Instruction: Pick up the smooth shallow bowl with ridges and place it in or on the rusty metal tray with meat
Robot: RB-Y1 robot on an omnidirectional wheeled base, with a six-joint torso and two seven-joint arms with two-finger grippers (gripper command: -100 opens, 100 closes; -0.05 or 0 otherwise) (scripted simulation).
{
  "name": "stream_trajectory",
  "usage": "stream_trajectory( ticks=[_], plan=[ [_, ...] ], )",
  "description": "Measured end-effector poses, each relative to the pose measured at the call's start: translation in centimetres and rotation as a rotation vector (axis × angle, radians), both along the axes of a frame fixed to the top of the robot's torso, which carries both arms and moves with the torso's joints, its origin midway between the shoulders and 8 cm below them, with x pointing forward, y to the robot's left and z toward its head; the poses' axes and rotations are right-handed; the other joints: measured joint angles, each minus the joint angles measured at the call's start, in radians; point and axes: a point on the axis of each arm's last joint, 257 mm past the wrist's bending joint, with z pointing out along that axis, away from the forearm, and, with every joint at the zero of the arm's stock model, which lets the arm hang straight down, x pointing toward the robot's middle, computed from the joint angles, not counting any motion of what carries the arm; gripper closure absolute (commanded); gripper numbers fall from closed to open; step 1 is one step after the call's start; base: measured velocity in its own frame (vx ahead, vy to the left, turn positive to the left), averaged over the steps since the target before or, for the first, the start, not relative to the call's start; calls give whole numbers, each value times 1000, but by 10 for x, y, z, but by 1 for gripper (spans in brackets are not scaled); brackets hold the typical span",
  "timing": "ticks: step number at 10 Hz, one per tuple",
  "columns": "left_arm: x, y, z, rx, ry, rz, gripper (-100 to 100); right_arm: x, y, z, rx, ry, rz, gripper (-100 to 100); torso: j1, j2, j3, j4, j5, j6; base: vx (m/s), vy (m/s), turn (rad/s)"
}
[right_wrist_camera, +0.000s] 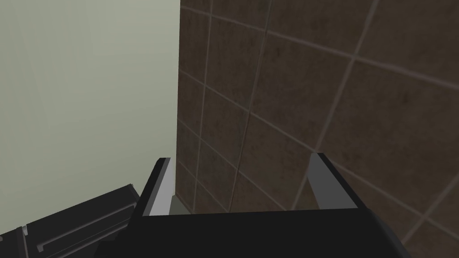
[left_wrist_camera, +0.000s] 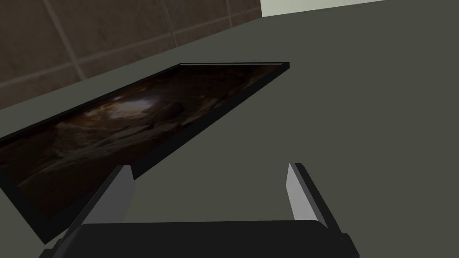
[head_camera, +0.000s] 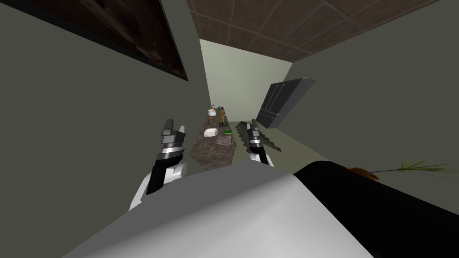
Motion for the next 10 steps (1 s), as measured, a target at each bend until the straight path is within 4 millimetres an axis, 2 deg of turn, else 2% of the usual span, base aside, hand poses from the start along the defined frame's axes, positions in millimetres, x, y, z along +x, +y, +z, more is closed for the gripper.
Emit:
stream_trajectory(
  ticks=[10],
  plan=[
    [60,4,-51,10,239,23,-100,0,0,0,0,0,0,0,0,-1,-1,0,0,0,-31,-8,-38]
  ],
)
